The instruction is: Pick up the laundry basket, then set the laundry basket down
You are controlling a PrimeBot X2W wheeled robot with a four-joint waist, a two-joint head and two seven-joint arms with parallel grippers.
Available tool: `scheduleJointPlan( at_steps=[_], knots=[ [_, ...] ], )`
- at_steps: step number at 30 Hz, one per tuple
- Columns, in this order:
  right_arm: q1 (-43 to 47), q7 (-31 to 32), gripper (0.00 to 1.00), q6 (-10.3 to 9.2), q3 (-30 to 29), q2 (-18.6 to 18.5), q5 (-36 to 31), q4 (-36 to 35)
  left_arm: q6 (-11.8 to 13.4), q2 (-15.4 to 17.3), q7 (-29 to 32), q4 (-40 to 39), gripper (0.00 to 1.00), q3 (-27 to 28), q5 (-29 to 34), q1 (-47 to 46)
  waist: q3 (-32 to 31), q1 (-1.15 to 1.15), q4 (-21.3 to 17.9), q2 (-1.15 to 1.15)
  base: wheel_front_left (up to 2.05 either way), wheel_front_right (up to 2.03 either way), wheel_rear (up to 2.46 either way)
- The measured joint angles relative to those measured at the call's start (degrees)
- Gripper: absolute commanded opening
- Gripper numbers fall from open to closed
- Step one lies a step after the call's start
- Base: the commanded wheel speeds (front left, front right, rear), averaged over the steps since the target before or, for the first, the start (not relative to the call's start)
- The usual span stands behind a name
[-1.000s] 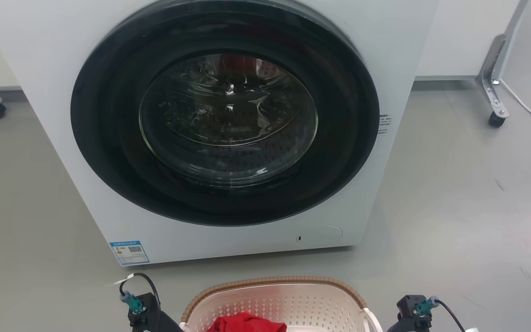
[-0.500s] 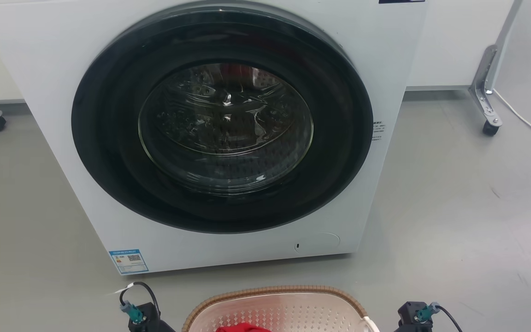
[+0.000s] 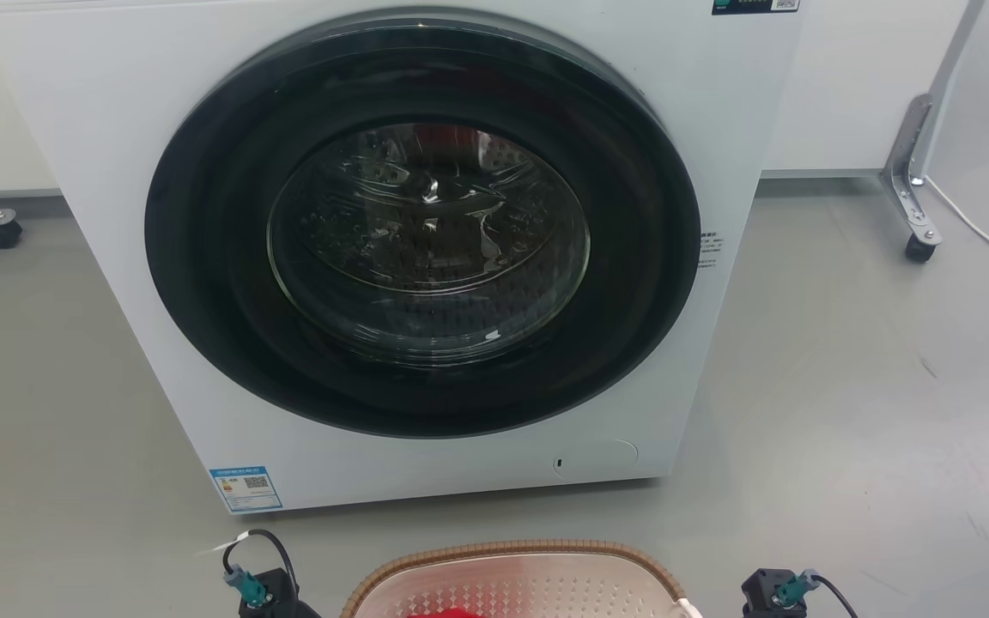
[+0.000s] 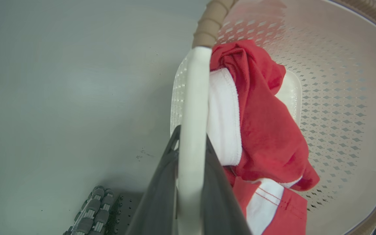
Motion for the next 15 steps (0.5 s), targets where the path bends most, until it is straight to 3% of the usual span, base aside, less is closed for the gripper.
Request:
scheduleJointPlan(
  at_steps=[15],
  knots=[
    [0.03,0.2,0.0,0.0,0.9,-0.34,1.22,-0.25,0.0,0.0,0.05,-0.13,0.0,-0.43,-0.52,0.01,-0.04,0.0,0.4,0.0,0.0,0.0,0.0]
  ],
)
